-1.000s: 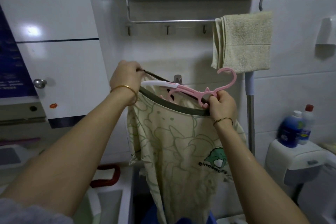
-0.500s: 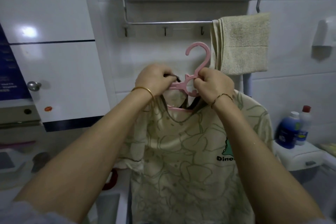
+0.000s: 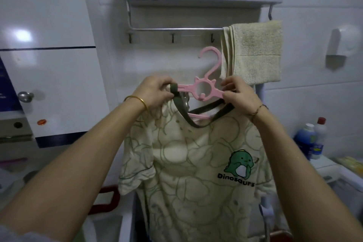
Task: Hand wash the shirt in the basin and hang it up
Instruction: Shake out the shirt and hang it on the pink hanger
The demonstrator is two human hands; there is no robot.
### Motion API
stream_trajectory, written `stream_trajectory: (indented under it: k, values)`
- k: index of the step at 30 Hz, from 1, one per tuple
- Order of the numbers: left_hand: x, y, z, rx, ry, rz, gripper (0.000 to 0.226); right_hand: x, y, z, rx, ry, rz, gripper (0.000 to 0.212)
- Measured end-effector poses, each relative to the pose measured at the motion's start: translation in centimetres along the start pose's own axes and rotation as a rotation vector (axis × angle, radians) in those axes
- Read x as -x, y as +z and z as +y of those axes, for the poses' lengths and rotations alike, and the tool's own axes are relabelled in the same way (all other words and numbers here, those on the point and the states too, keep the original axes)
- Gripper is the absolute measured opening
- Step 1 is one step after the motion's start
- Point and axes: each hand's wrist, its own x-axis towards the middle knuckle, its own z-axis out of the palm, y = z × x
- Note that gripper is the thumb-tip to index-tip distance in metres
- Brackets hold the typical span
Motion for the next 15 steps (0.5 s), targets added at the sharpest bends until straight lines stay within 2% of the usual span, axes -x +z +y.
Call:
stream_trajectory:
  k: [4,7,10,13,15]
  values:
    - [-0.1,-1.1,-0.3,0.000,0.015,0.087,0.021,0.0,-1.7,2.2,0.204,-0.014,-0.020,0.047]
    - [-0.2,-0.9,-0.2,0.013,0.028,0.074,0.024,-0.3,-1.8,2.6,0.376,-0.061,-0.060,0.012]
    - [-0.3,-0.7,-0.6,0.037,0.031,0.078,0.029,-0.2,-0.9,2.7,0.441,-0.086,0.059,0.034]
    - [-0.4,-0.4,-1.5,0.051,-0.022,0.138,0.048,0.0,-0.2,1.9,0.487,-0.082,0.251,0.029]
    - [-0.3,-0.1,-2.4,0.078,-0.080,0.230,0.047,-0.1,-0.3,1.4,0.515,-0.073,0.309,0.025]
